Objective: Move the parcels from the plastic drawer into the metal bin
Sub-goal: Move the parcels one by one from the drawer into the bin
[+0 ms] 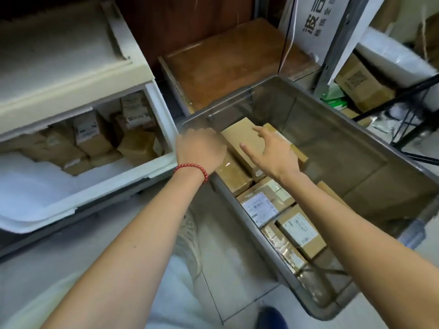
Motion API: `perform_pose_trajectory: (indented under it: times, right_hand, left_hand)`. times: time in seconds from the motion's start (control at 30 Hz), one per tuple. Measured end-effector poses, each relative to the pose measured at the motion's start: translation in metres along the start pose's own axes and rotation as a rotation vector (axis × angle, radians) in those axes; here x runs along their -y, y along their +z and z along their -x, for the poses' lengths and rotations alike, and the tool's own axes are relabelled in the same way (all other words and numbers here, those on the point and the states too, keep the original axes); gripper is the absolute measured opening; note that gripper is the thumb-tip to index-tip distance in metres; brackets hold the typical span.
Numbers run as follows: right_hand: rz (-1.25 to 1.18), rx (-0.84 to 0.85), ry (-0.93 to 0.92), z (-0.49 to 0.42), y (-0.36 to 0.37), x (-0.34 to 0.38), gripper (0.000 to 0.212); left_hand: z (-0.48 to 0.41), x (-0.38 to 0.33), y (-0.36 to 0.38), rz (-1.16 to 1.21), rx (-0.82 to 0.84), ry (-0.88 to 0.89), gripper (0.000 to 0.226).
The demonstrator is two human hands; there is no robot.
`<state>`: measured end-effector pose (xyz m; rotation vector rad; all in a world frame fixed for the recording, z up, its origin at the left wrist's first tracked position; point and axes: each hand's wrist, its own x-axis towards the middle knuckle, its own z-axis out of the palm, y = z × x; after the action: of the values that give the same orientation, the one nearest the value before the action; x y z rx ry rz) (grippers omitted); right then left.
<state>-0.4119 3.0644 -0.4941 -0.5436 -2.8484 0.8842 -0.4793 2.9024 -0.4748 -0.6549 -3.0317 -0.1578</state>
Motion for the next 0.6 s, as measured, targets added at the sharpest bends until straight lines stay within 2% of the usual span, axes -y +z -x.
perform_pose_trajectory:
  times: [0.17,0.33,0.6]
  right_hand:
    - [-0.075,0.032,-0.220,0.018,0.009,0.067,0.058]
    - [-0.111,0.137,-0.391,0.037,0.028,0.119,0.056]
    - [-0.125,0.264,-0.411,0.040,0.065,0.166,0.059]
  left_hand:
    - [0.048,0.039,-0.030,-0.015,-0.040,-0.112,0.048]
    - [0.092,0.107,-0.054,-0.070,-0.032,-0.256,0.050]
    - [0.123,0.206,-0.074,-0.022,0.015,-0.466,0.058]
